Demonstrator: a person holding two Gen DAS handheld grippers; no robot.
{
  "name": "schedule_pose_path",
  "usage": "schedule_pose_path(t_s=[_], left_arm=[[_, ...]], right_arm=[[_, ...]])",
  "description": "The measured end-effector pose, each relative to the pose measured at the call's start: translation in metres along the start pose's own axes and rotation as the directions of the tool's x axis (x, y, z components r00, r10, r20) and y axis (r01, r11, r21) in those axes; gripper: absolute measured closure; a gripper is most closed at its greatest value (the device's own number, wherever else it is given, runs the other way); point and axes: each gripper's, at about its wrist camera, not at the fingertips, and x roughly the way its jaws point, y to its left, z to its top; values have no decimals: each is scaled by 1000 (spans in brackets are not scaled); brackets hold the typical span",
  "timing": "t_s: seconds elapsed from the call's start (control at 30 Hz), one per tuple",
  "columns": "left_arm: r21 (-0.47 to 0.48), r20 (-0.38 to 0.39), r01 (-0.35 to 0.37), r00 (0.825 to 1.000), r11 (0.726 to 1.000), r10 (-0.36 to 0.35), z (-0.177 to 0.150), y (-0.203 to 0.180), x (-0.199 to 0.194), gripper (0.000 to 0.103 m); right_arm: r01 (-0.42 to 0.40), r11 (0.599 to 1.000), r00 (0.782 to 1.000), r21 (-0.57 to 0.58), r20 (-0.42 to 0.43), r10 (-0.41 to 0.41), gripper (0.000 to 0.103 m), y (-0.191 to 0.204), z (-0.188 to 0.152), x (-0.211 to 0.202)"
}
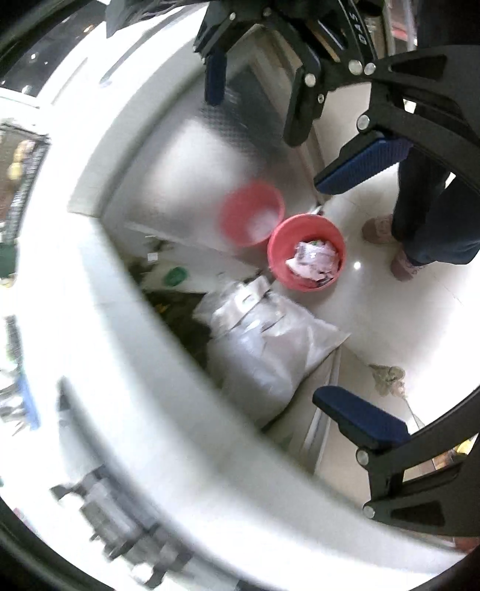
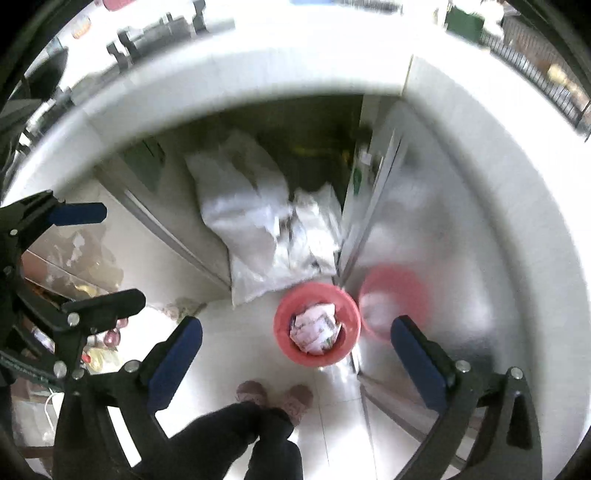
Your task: Collect trash
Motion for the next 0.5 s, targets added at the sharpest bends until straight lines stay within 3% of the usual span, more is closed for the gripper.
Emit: schedule_pose_path(t_s=[0.27, 0.5], left_arm=[[19, 155, -7, 988, 1000, 4, 46, -24, -113, 0], [43, 287, 52, 956, 998, -62, 81, -48, -188, 0]], right_arm=[[42, 998, 983, 51, 175, -50, 1, -9, 34, -133], [127, 983, 944, 136, 288, -162, 1, -19, 43, -214]])
